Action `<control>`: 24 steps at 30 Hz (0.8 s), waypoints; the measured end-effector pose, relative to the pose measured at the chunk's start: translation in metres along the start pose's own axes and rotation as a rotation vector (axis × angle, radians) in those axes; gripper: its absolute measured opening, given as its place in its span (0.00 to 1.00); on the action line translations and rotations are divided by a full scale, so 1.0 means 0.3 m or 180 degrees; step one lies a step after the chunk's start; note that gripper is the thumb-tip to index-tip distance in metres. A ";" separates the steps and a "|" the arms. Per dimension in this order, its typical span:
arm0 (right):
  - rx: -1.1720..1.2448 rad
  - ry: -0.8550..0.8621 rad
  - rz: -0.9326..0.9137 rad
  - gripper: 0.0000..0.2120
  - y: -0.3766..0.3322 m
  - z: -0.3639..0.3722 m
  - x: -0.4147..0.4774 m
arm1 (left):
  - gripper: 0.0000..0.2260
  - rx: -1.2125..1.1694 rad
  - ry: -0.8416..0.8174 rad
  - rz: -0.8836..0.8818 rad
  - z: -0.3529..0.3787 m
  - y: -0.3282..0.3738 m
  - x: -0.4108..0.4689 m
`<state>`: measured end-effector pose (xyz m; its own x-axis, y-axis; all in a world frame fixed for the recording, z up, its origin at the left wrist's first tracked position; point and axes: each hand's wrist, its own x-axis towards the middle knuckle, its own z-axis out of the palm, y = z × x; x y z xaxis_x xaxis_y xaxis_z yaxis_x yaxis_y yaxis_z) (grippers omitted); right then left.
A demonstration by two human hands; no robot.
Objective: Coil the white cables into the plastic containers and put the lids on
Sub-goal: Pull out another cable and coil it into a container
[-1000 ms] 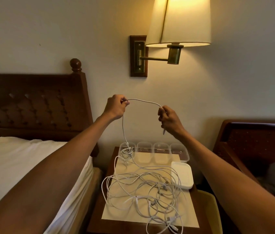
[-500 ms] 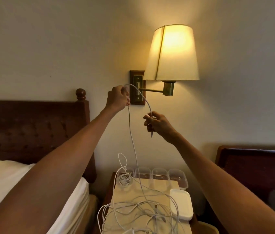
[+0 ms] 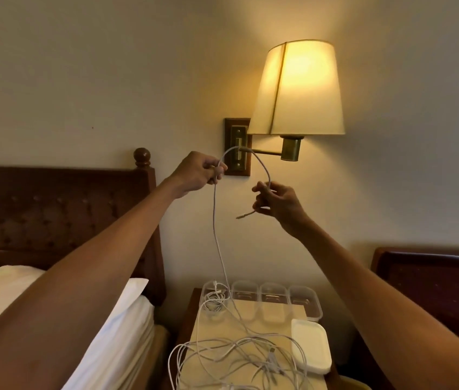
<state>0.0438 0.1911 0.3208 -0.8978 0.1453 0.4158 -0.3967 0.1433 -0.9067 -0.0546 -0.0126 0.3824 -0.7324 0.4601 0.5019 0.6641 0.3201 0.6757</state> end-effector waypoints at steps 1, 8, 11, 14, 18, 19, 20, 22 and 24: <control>0.0154 0.0011 0.0007 0.10 -0.031 -0.008 0.004 | 0.08 0.0009 0.0164 0.0060 0.002 0.009 0.011; 0.0033 0.0026 0.0249 0.16 -0.155 -0.062 0.016 | 0.10 0.0705 0.1185 -0.0003 -0.022 0.080 0.103; 0.0048 0.0176 0.0375 0.17 -0.165 -0.072 0.009 | 0.13 0.0822 0.0435 -0.0375 0.028 0.085 0.065; -0.0109 0.0130 0.0396 0.17 -0.177 -0.074 0.003 | 0.15 -0.0460 -0.0238 -0.0490 0.092 0.106 -0.005; -0.0512 0.0025 0.0485 0.17 -0.191 -0.074 -0.005 | 0.09 -0.0688 -0.0284 -0.0088 0.155 0.143 -0.051; -0.0456 -0.0030 0.0509 0.16 -0.195 -0.077 -0.009 | 0.09 -0.0713 -0.0202 -0.0099 0.156 0.143 -0.051; -0.0320 -0.0120 0.0550 0.16 -0.198 -0.080 -0.013 | 0.09 -0.0709 -0.0157 -0.0124 0.153 0.135 -0.048; 0.0063 -0.0371 0.0786 0.15 -0.198 -0.088 -0.024 | 0.10 -0.0497 -0.0067 -0.0120 0.142 0.105 -0.043; 0.0385 -0.0562 0.1168 0.14 -0.194 -0.094 -0.038 | 0.12 -0.0316 0.0145 -0.0088 0.144 0.067 -0.033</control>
<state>0.0826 0.2088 0.3706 -0.9985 -0.0060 0.0548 -0.0548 -0.0042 -0.9985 -0.0274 0.0250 0.3678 -0.7577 0.4134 0.5049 0.6271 0.2474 0.7386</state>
